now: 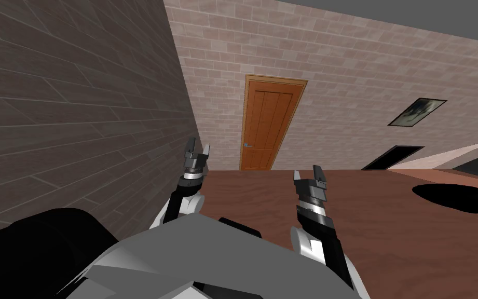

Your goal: Pull the door open

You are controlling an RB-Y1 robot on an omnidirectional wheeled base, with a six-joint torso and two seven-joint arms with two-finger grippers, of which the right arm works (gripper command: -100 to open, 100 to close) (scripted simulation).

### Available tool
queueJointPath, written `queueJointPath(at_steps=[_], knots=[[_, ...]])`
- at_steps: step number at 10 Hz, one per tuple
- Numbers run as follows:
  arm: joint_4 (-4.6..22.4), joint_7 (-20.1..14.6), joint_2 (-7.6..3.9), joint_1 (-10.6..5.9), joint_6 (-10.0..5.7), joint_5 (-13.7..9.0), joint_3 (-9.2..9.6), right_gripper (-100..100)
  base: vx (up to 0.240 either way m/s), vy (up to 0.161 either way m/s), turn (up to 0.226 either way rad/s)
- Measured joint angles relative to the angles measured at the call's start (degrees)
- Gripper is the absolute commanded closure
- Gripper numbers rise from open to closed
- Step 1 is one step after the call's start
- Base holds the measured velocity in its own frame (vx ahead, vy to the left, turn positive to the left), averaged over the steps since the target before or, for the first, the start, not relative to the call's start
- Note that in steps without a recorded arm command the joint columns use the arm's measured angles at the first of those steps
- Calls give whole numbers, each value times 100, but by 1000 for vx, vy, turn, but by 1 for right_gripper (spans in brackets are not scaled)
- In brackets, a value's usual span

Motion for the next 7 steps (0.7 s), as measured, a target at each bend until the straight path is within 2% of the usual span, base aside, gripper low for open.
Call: queueJointPath(at_steps=[3,7], knots=[[316,-5,-91,-88,-115,-25,17,-100,132,24,41],[986,-41,-271,-349,-314,-96,-1,-100,164,44,55]])
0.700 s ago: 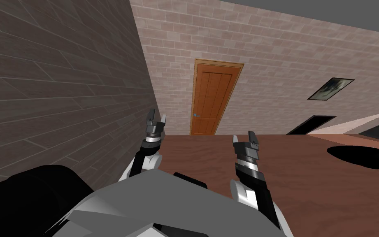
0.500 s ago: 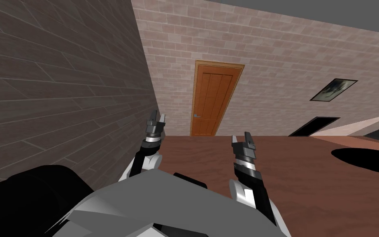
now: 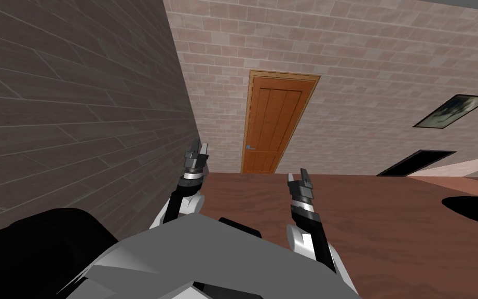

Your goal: Pull the door open

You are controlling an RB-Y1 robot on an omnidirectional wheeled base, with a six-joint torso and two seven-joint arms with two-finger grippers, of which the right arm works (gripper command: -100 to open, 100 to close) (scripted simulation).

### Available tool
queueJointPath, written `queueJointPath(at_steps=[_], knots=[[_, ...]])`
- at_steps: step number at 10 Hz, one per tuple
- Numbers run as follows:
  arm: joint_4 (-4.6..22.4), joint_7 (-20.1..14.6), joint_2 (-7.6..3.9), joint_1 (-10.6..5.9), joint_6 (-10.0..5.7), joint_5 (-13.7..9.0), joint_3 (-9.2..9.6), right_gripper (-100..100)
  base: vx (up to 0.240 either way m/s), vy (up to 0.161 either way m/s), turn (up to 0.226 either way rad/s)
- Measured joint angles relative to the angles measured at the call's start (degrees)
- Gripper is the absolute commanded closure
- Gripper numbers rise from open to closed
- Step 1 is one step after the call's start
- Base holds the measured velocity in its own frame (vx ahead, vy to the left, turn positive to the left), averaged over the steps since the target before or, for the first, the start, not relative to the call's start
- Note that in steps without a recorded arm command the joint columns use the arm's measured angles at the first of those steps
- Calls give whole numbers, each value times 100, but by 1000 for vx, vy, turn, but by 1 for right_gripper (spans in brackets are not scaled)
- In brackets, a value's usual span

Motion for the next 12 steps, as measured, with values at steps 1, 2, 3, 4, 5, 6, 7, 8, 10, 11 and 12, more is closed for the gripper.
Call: queueJointPath(at_steps=[1,2,3,4,5,6,7,8,10,11,12], knots=[[129,2,-20,-33,-37,-5,21,-100,116,38,33],[228,-4,-53,-59,-67,-18,25,-100,98,17,36],[348,-16,-88,-92,-112,-35,20,-100,95,4,30],[462,-22,-112,-135,-147,-46,21,-100,95,17,45],[575,-26,-137,-189,-168,-57,21,-100,95,34,45],[695,-30,-161,-210,-214,-67,30,-100,94,37,46],[807,-23,-169,-267,-233,-70,43,-100,99,27,48],[966,-27,-197,-328,-278,-85,37,-100,97,19,42],[1253,-42,-253,-420,-388,-114,36,-100,100,33,43],[1425,-48,-279,-489,-440,-129,31,-100,94,24,41],[1570,-52,-301,-527,-496,-141,37,-100,106,18,54]])
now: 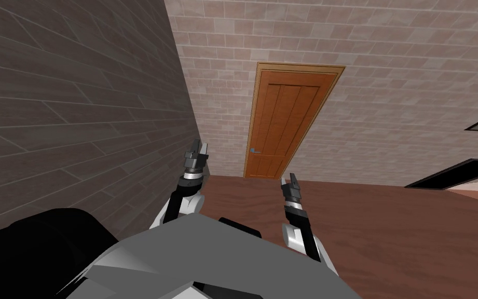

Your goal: Pull the door open

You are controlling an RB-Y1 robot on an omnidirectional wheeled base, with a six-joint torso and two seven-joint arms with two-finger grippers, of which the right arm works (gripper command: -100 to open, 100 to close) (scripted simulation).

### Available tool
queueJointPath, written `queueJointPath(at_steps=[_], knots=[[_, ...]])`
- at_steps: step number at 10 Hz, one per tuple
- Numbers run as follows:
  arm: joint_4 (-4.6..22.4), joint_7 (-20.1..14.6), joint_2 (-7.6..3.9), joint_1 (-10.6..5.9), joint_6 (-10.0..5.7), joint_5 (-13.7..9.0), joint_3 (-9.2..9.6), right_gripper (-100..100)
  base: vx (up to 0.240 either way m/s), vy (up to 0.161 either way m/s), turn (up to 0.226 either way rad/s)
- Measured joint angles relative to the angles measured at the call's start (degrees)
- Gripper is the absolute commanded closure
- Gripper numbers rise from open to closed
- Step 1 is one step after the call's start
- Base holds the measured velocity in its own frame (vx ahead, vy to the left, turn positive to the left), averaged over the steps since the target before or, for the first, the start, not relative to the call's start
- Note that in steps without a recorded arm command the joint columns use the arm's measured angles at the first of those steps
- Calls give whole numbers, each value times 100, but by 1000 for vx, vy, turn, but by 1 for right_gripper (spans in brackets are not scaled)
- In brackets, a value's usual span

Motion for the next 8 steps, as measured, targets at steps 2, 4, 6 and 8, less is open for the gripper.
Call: queueJointPath(at_steps=[2,4,6,8], knots=[[260,-22,-63,-111,-53,-33,-6,-100,111,25,47],[521,-30,-112,-195,-128,-59,5,-100,99,20,44],[866,-56,-178,-312,-249,-96,-2,-100,94,31,56],[1098,-54,-203,-381,-307,-114,22,-100,107,30,53]])
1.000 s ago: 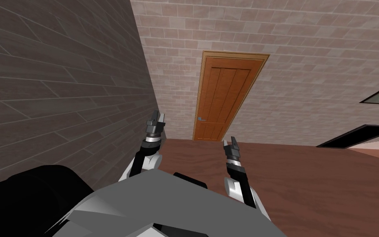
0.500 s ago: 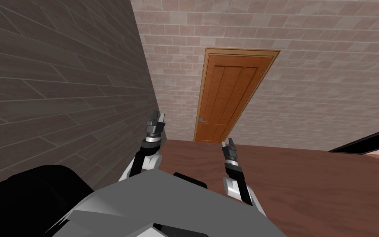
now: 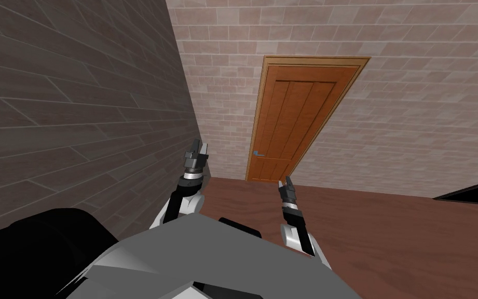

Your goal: Pull the door open

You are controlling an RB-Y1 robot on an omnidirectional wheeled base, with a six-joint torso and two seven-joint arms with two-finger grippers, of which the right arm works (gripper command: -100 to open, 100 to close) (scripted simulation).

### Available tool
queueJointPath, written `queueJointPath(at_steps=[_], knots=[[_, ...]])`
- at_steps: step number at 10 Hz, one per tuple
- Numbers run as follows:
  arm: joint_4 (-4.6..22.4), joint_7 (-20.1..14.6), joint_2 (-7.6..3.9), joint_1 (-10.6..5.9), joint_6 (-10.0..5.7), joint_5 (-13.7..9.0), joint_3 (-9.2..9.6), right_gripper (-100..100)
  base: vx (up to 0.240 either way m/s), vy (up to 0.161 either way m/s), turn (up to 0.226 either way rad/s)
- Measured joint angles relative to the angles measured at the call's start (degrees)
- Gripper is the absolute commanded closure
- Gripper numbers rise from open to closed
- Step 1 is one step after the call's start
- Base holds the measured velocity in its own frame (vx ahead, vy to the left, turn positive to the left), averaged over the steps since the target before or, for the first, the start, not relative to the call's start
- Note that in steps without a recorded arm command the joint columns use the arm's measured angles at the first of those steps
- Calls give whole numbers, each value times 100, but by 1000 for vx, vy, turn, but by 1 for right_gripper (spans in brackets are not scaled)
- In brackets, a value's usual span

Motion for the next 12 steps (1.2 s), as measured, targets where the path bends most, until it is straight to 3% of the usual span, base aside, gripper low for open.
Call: queueJointPath(at_steps=[12], knots=[[1732,-76,-263,-597,-544,-168,20,-100,96,19,46]])
